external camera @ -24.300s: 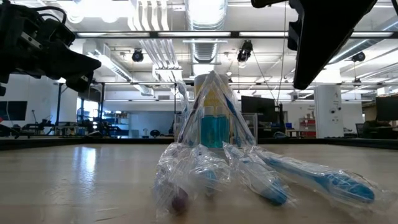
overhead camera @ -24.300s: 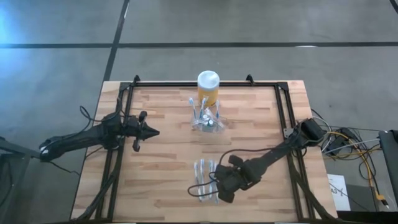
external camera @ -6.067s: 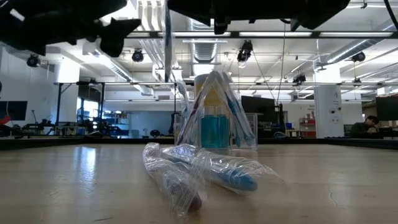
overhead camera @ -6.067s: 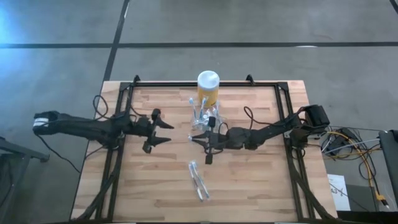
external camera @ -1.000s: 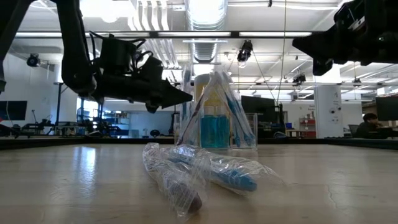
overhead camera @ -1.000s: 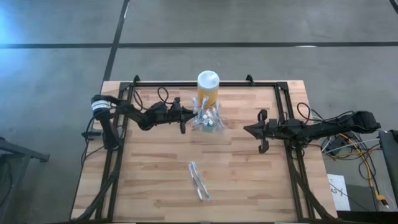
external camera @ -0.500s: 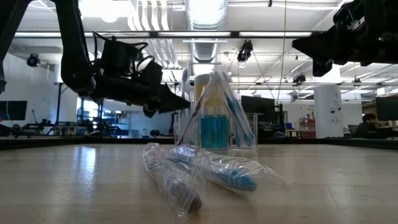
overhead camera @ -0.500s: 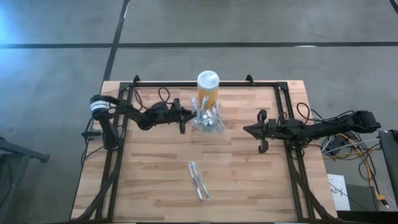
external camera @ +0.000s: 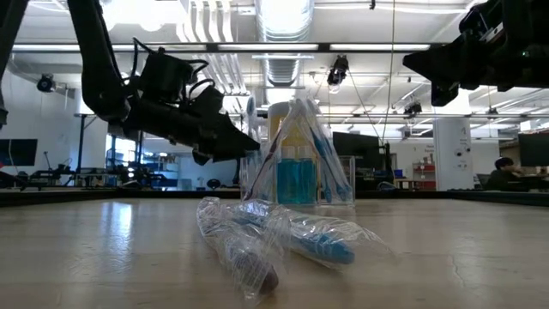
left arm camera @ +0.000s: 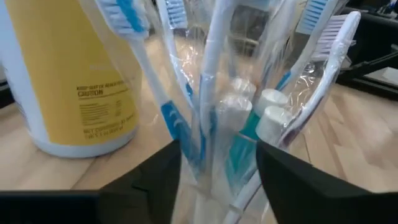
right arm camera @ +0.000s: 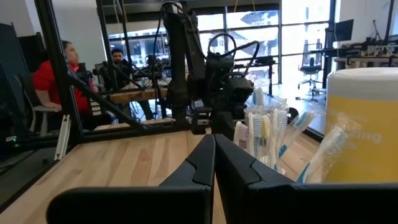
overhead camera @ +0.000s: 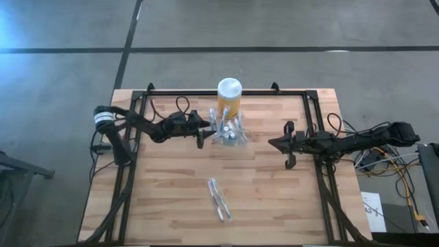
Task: Pick & Place toothbrushing station
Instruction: Put the blue toothbrush into the transparent organizer
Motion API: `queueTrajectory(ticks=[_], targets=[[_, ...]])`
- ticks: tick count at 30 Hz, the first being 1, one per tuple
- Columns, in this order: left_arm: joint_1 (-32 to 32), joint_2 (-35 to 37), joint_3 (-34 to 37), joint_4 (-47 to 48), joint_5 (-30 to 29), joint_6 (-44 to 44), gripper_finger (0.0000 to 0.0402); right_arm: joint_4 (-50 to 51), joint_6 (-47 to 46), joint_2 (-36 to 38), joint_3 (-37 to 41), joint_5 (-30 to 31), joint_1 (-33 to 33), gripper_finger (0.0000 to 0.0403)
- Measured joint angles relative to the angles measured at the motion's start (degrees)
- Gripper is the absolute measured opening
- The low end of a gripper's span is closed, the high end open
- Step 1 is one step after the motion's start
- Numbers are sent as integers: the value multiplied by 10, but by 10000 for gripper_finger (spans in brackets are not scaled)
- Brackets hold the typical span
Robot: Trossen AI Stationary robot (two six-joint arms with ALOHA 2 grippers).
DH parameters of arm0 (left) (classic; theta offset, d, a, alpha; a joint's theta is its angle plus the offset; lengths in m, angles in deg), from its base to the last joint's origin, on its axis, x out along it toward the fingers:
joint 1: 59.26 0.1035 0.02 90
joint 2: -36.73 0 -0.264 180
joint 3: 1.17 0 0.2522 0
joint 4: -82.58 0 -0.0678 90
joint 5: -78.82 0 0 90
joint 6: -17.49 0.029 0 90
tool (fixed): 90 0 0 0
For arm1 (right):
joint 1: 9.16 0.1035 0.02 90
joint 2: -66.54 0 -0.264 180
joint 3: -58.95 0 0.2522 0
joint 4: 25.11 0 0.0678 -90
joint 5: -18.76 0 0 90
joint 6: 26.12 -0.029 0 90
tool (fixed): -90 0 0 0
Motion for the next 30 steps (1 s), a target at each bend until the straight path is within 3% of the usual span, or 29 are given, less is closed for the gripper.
queueTrajectory(ticks=[10, 18, 25, 30], targets=[[1, 117, 12, 146, -53, 32, 319, 0, -4, -20, 0, -1, 0, 8], [2, 220, 35, 266, -55, 33, 358, -6, -13, -25, 0, -1, 0, 8], [2, 352, 120, 233, -44, 21, 329, -7, -22, -26, 0, -1, 0, 8], [2, 464, 168, 243, -10, 28, 229, -7, -33, -29, 0, -3, 2, 8]])
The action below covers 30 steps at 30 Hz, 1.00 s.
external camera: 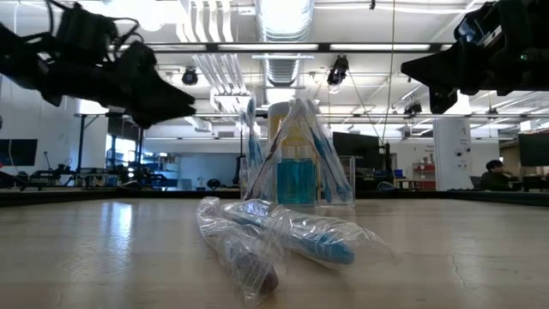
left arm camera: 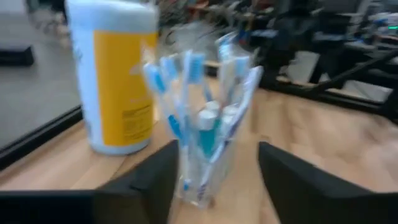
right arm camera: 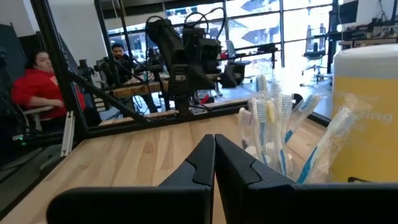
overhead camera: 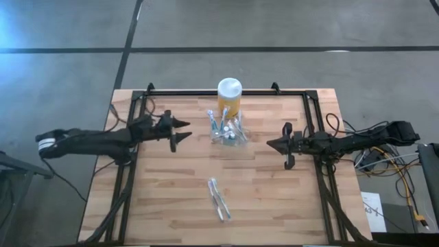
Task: Pick & Place toothbrushing station
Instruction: Put the blue toothbrush into the transparent organizer
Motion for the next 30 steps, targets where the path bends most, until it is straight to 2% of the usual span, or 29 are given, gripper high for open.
queueTrajectory(ticks=[5, 7, 8, 11, 18, 23, 30], targets=[[0, 101, 21, 35, 82, 48, 89, -5, 5, -4, 0, -3, 12, 8], [0, 134, 21, 76, 88, 59, 31, -17, 6, -4, 0, -3, 13, 8], [0, 151, 21, 101, 88, 63, 16, -20, 6, -3, 0, -3, 14, 8], [0, 190, 22, 153, 93, 72, 11, -30, 6, -7, 0, -2, 18, 8], [0, 284, 31, 159, 144, 38, 4, -29, 7, -8, 0, -2, 22, 8], [0, 332, 39, 208, 144, 37, 3, -28, 1, -15, 0, 3, 22, 8], [1, 367, 78, 221, 137, 12, 4, -10, -36, -32, -24, 36, 35, 8]])
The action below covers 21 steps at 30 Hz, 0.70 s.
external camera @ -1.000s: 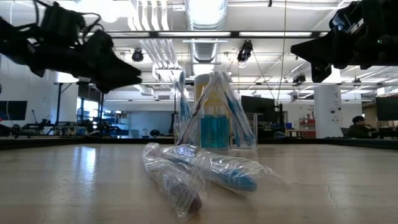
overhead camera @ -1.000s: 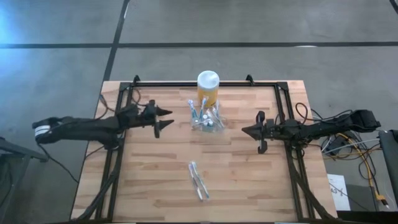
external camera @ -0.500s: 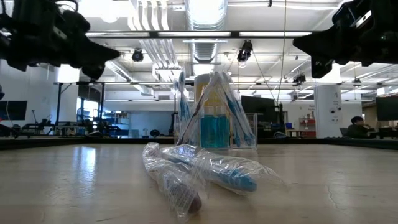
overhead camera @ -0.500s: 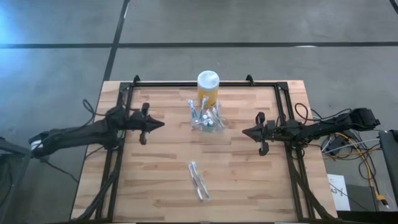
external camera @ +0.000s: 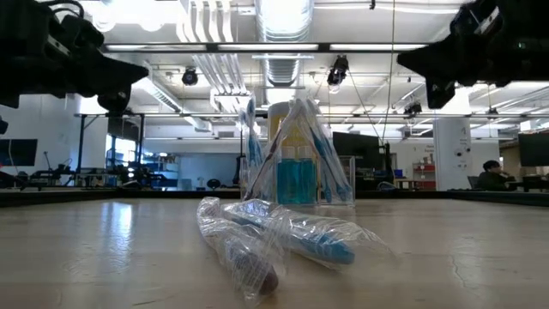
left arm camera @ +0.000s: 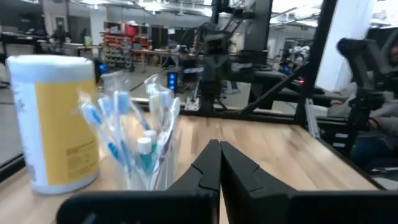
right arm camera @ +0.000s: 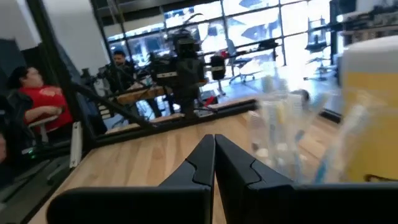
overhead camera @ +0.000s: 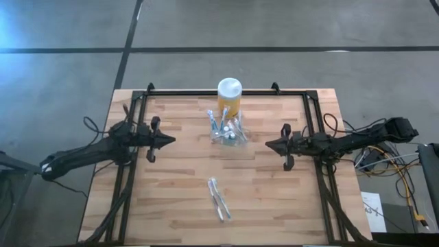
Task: Pick & Place toothbrushing station
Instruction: Put the blue toothbrush into the transparent organizer
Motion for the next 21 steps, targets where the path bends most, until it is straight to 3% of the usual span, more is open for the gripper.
queueTrajectory(ticks=[3, 8, 21], targets=[[0, 8, 11, 12, -13, -2, 3, 54, 1, -33, -57, 37, 31, 8], [0, 12, 16, 39, -19, -4, 9, 234, -21, -119, -191, 140, 87, 8], [0, 14, 5, 86, -19, -10, 8, 548, -245, -428, -526, 148, 155, 8]])
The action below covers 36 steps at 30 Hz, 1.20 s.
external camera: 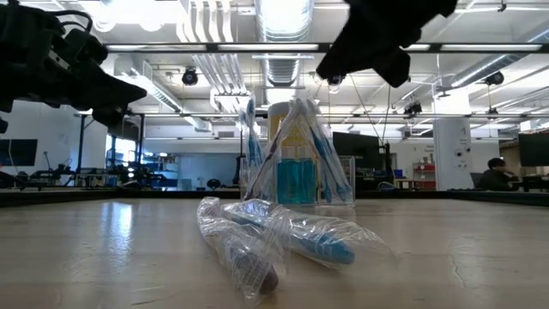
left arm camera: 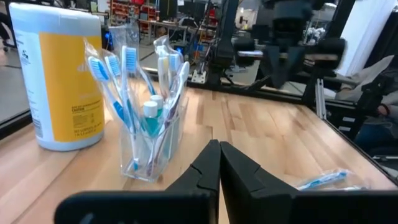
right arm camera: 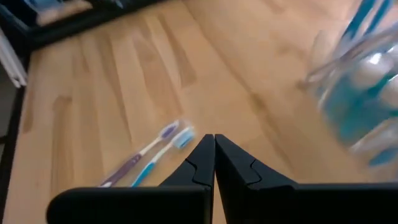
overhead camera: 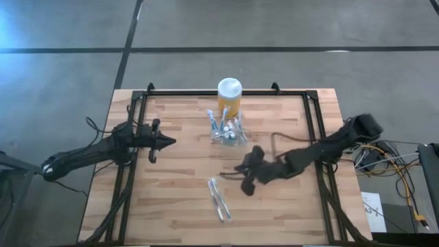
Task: Pick & Place toothbrushing station
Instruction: Put the blue toothbrush into the transparent organizer
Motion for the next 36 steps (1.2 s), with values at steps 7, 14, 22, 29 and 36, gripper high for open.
queueTrajectory(ticks=[7, 14, 22, 29, 36], targets=[[0, 0, 0, 2, 5, -3, 10, 115, -103, -163, -181, -21, 13, 8], [0, 0, 0, 3, 11, -5, 10, 190, -131, -306, -344, -123, 7, 10], [0, 0, 0, 4, 28, -5, 10, 272, -133, -403, -471, -183, -6, 73], [0, -3, 1, 14, 37, 1, 8, 455, -194, -437, -560, -158, -10, 149], [0, -4, 1, 22, 37, 7, 10, 477, -193, -479, -594, -187, -16, 187]])
